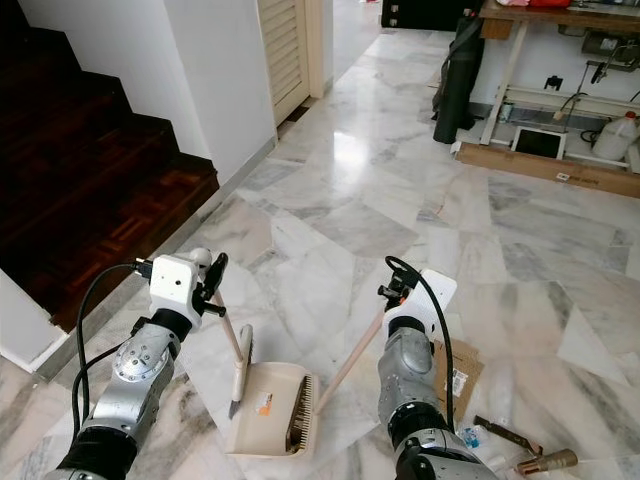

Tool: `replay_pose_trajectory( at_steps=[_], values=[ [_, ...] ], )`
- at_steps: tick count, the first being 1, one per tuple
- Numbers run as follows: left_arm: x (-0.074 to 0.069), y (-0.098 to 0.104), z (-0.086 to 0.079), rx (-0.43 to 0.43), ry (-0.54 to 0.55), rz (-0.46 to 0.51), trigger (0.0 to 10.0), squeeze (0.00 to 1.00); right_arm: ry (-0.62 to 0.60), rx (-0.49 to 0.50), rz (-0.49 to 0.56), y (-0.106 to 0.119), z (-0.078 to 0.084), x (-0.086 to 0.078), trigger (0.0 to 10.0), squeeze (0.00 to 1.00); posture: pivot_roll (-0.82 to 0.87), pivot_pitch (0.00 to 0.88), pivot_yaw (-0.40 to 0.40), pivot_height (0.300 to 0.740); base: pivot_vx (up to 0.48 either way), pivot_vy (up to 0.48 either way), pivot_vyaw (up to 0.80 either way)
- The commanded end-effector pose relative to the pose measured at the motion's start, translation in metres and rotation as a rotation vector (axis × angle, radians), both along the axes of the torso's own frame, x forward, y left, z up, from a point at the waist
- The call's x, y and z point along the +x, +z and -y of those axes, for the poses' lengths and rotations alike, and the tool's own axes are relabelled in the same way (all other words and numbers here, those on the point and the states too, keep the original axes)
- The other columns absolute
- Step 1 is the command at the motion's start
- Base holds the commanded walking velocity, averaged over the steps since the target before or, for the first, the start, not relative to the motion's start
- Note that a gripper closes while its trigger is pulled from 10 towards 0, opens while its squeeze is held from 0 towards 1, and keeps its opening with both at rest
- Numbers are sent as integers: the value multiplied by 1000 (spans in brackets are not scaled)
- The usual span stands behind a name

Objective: Sweep floor

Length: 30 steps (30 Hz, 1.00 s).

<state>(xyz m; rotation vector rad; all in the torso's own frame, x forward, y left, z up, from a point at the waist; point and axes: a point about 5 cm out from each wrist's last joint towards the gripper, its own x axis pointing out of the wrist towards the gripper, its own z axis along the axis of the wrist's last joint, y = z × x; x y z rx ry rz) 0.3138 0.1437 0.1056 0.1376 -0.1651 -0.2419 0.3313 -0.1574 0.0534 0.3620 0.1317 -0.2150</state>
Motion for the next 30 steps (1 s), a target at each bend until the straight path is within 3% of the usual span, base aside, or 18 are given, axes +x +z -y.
replay_pose_trajectory(
  at_steps=[1, 23, 26, 30],
  values=[
    [0, 7, 1, -16, -7, 32, 10000, 0, 13, 7, 73, 14, -4, 7, 10000, 0, -45, 0, 82, 740, 0, 0, 0],
    [4, 7, 2, -63, 33, 33, 10000, 0, 77, -46, 95, 21, -12, 11, 10000, 0, -64, 0, 63, 740, 0, 0, 0],
    [4, 4, 5, -70, 38, 27, 10000, 0, 190, -196, 157, 31, -18, 14, 10000, 0, -75, 0, 44, 740, 0, 0, 0],
    [5, 5, 6, -70, 32, 30, 10000, 0, 215, -236, 179, 35, -16, 16, 10000, 0, -79, 0, 48, 740, 0, 0, 0]
  ],
)
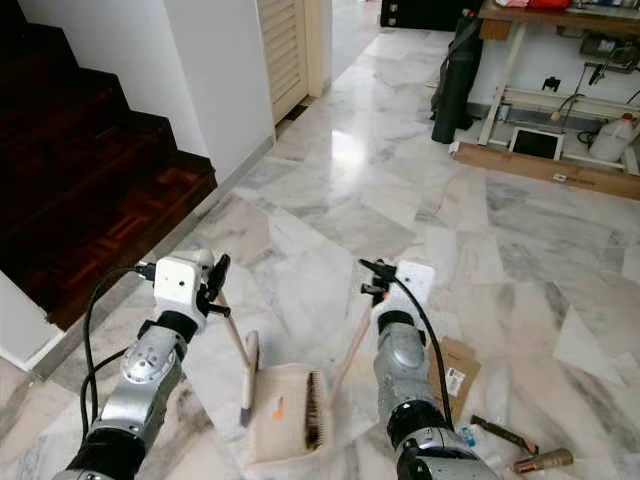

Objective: Sweep floor

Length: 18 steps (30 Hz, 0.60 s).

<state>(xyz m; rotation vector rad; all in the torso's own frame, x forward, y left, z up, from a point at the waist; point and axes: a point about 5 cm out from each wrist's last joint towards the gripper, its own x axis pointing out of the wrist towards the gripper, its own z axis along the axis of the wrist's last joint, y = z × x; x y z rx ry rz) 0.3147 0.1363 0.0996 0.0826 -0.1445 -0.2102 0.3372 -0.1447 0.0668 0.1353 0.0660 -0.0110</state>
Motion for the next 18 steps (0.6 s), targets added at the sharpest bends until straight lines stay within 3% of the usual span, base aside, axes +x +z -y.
replay_pose_trajectory(
  at_steps=[1, 18],
  values=[
    [4, 11, -1, -15, 5, 55, 10000, 0, 20, -5, 99, 22, -4, 10, 10000, 0, -79, 0, 48, 740, 0, 0, 0],
    [4, 13, -7, -11, 14, 59, 10000, 0, -38, 86, 95, 26, 4, 14, 10000, 0, -61, 0, 62, 740, 0, 0, 0]
  ],
)
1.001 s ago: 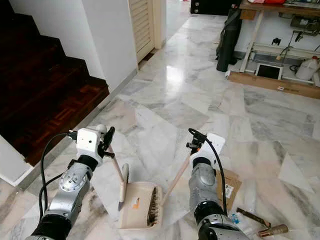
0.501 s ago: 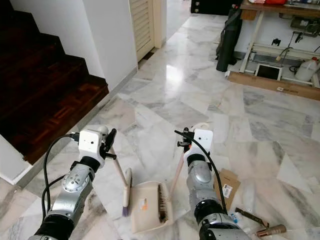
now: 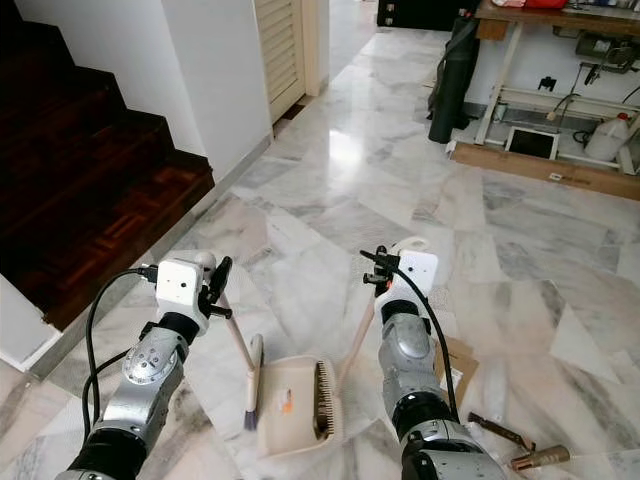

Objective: Sweep floor

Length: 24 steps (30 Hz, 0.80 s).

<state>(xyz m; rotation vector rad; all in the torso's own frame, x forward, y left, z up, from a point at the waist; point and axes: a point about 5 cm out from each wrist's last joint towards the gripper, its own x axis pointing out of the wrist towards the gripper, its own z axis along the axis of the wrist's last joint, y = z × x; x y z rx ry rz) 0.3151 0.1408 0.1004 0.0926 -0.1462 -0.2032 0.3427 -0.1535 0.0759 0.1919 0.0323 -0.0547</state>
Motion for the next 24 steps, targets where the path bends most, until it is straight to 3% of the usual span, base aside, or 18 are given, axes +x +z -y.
replay_pose_trajectory(
  at_steps=[1, 12, 24],
  values=[
    [3, 12, -3, -19, 7, 56, 10000, 0, 9, 31, 64, 16, -6, 8, 10000, 0, -60, 0, 62, 740, 0, 0, 0],
    [2, 12, -5, -15, 6, 54, 10000, 0, -7, 51, 40, 11, -5, 6, 10000, 0, -54, 0, 71, 740, 0, 0, 0],
    [2, 8, -8, 7, 31, 28, 10000, 0, -14, 36, 35, 9, -2, 5, 10000, 0, -53, 0, 72, 740, 0, 0, 694]
  ],
)
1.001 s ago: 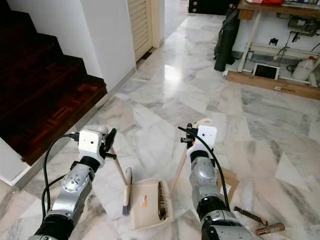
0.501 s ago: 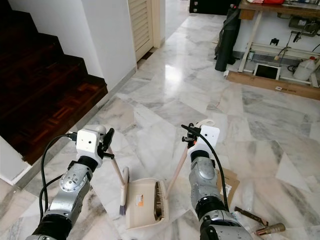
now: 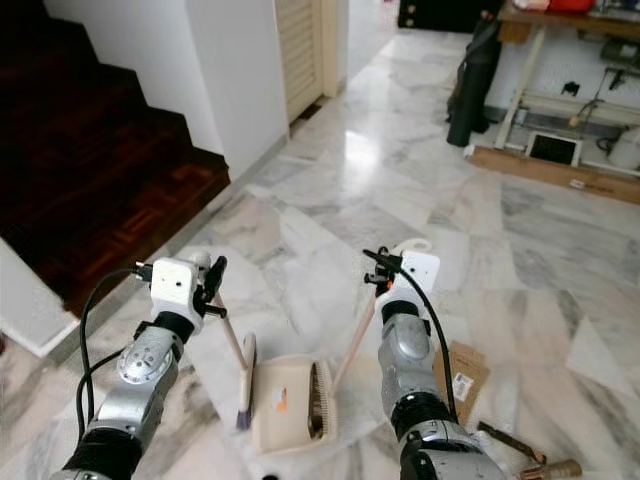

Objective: Sweep floor

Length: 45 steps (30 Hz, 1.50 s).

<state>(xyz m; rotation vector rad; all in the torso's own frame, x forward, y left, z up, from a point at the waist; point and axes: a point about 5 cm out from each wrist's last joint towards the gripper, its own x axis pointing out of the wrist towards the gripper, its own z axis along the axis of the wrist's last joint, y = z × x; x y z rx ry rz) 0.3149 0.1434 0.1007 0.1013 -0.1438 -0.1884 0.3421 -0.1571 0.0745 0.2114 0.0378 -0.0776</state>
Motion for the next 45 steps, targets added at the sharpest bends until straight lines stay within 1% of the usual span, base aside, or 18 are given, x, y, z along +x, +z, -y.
replay_pose_trajectory(
  at_steps=[1, 8, 12, 45],
  values=[
    [2, 8, -6, -1, 16, 30, 10000, 0, 9, 37, 31, 8, -5, 5, 10000, 0, -52, 0, 71, 740, 0, 0, 0],
    [1, 8, -6, -5, 17, 31, 10000, 0, 4, 42, 26, 7, -4, 4, 10000, 0, -52, 0, 70, 740, 0, 179, 0],
    [1, 7, -4, -8, 14, 29, 10000, 0, -1, 43, 26, 8, -2, 5, 10000, 0, -53, 0, 69, 740, 0, 285, 0],
    [1, 8, -4, -7, 13, 29, 10000, 0, 0, 44, 26, 8, -3, 5, 10000, 0, -51, 0, 69, 740, 0, 289, 0]
  ],
)
